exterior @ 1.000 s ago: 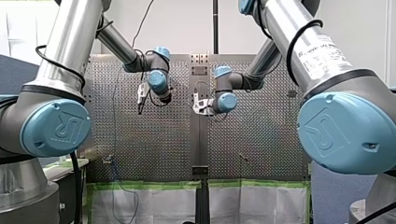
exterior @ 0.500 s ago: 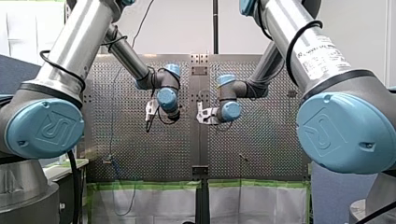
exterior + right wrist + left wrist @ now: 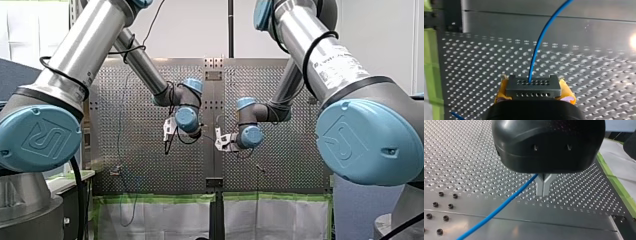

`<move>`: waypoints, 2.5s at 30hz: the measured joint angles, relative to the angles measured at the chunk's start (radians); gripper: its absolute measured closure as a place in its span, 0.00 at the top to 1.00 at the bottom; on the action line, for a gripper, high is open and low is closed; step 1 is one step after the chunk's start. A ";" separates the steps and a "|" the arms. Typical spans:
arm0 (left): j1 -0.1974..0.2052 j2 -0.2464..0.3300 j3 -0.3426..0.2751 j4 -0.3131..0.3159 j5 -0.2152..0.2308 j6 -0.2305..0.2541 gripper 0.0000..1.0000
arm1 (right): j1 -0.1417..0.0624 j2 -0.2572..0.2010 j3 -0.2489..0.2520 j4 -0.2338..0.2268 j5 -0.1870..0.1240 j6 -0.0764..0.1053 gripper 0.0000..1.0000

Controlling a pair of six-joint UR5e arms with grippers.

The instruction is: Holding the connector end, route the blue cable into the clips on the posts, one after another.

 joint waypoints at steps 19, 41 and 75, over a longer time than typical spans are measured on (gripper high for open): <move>-0.038 -0.171 -0.007 0.165 -0.002 -0.020 0.00 | -0.031 0.016 0.085 -0.089 0.000 -0.001 0.00; -0.073 -0.280 -0.007 0.272 0.009 -0.067 0.00 | -0.080 0.026 0.216 -0.239 0.007 0.003 0.00; -0.130 -0.378 0.025 0.405 0.046 -0.124 0.00 | -0.191 0.101 0.304 -0.373 0.014 -0.017 0.00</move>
